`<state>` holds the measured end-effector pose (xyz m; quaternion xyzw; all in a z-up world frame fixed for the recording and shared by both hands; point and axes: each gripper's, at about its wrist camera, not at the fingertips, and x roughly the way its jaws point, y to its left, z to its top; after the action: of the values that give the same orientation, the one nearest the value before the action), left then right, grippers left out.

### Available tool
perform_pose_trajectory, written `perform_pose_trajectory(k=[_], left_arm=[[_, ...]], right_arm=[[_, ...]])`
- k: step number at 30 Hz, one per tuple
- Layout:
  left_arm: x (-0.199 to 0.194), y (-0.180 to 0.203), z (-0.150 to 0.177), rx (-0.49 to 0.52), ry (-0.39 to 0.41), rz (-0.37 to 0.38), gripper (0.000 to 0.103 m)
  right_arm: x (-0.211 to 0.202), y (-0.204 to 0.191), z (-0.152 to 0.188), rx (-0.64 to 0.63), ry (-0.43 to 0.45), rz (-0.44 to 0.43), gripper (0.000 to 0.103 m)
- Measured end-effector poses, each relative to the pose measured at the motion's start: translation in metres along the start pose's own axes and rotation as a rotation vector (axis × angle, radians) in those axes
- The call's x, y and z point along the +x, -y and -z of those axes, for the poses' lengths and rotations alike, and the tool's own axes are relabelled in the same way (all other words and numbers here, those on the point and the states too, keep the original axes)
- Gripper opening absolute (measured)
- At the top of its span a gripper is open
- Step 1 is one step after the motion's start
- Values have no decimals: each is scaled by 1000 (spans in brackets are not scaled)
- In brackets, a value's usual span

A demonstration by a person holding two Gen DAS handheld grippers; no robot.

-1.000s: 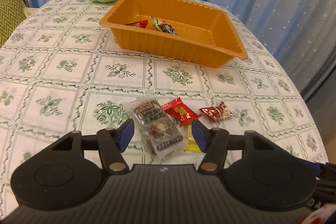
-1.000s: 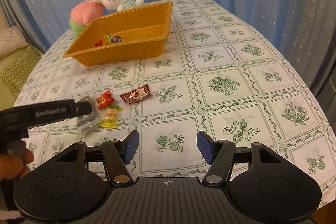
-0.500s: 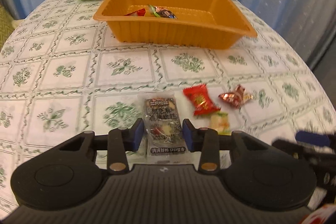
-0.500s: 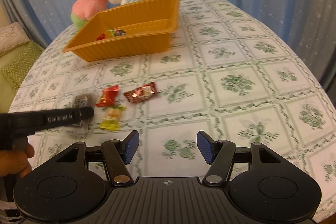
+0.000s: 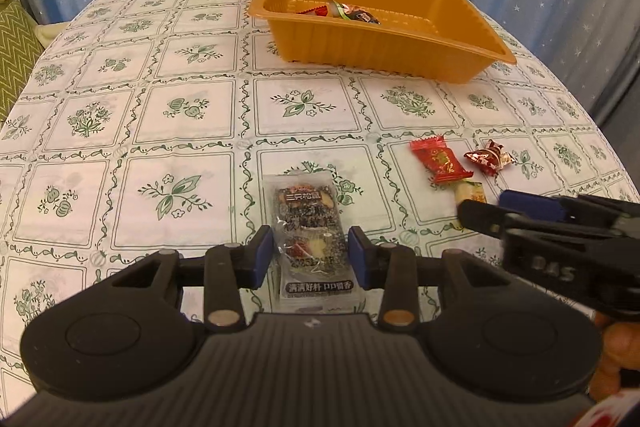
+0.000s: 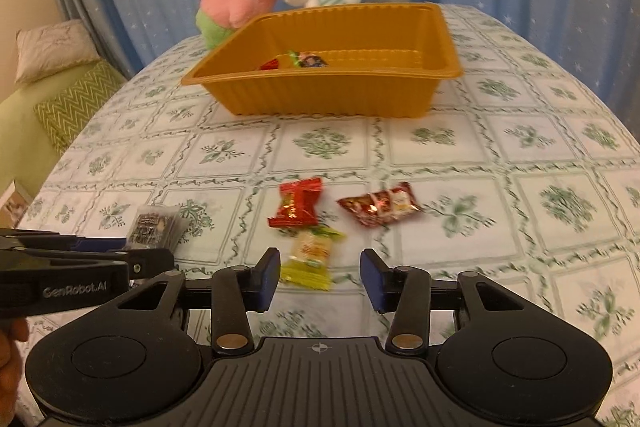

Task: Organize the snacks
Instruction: 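Grasp the clear snack packet with the left tool while the right tool grasps a yellow candy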

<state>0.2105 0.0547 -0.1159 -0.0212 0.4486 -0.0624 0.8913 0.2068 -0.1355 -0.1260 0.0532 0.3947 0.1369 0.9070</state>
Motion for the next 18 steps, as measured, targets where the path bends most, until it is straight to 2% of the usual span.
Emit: perform_pose_trajectory(k=[6, 11, 18], left_arm=[[1, 2, 3, 11, 10, -4, 41], [3, 3, 1, 19, 24, -20, 42], [3, 10, 2, 63, 15, -32, 35]], right_arm=[[12, -10, 1, -51, 9, 36, 29], [13, -11, 0, -74, 12, 48, 22], [-1, -8, 2, -65, 15, 46, 22]])
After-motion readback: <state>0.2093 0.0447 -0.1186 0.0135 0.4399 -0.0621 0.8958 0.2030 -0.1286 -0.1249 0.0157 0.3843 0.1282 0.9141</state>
